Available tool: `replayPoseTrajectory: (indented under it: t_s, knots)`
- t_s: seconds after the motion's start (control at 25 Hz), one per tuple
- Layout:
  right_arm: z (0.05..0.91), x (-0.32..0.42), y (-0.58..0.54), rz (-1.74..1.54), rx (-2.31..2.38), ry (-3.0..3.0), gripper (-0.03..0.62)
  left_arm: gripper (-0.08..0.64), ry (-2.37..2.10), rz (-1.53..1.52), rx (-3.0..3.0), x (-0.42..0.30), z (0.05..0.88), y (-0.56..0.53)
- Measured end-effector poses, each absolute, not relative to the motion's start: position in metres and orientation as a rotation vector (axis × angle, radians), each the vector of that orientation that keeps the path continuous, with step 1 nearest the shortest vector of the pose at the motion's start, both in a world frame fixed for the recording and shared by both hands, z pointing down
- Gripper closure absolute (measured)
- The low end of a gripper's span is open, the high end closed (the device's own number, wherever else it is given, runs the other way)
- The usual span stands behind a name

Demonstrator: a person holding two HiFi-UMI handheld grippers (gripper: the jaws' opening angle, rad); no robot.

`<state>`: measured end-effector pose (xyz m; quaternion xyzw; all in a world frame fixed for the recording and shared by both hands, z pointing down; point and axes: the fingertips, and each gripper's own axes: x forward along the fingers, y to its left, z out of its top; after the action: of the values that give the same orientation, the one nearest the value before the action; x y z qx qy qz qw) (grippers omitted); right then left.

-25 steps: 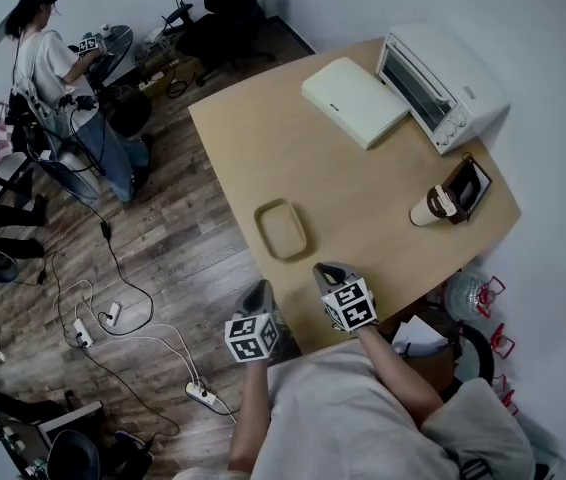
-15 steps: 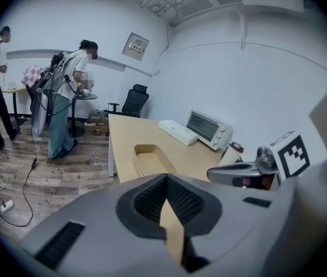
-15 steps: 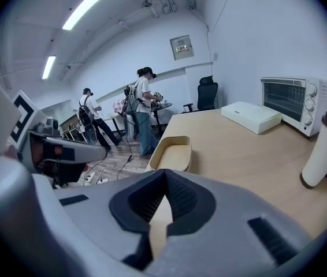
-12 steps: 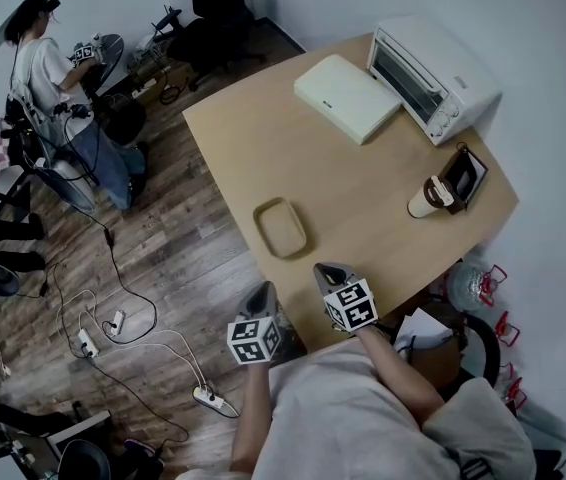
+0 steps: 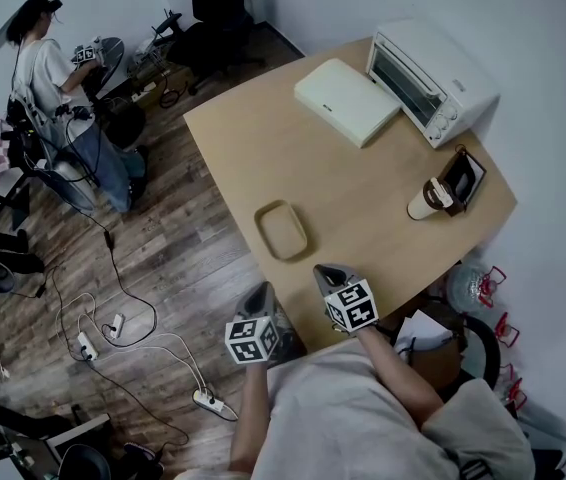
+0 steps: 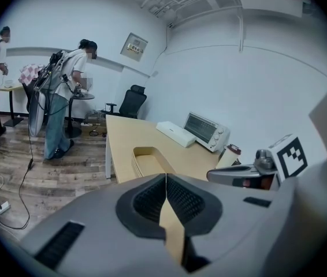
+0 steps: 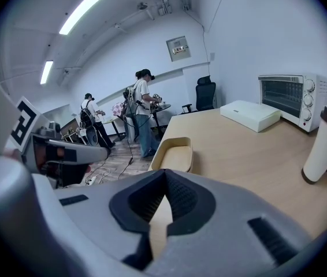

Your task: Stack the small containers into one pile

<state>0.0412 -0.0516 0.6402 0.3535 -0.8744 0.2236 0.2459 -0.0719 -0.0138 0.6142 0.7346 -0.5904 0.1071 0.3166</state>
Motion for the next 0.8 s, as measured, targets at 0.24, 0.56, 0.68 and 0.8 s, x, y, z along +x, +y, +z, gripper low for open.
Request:
replayPoseTrajectory:
  t_s: [0.24, 0.56, 0.68, 0.8]
  knots:
    - [0.6427, 0.0427, -0.0529, 0.583, 0.961, -2.365, 0.591, 0.554, -1.550, 0.289, 1.935, -0.0710, 0.6146, -0.0152]
    - [0.6444, 0.0398, -0.0527, 0.586, 0.949, -2.365, 0.591, 0.554, -1.551, 0.306, 1.923, -0.0728, 0.6161, -0.0156]
    - [0.6461, 0.0379, -0.0511, 0.578, 0.935, -2.370, 0.591, 0.554, -1.548, 0.309, 1.922, -0.0715, 0.6185, -0.0153]
    - [0.6474, 0.0373, -0.0502, 0.582, 0.930, -2.371, 0.591, 0.554, -1.549, 0.313, 1.921, -0.0720, 0.6189, -0.0147]
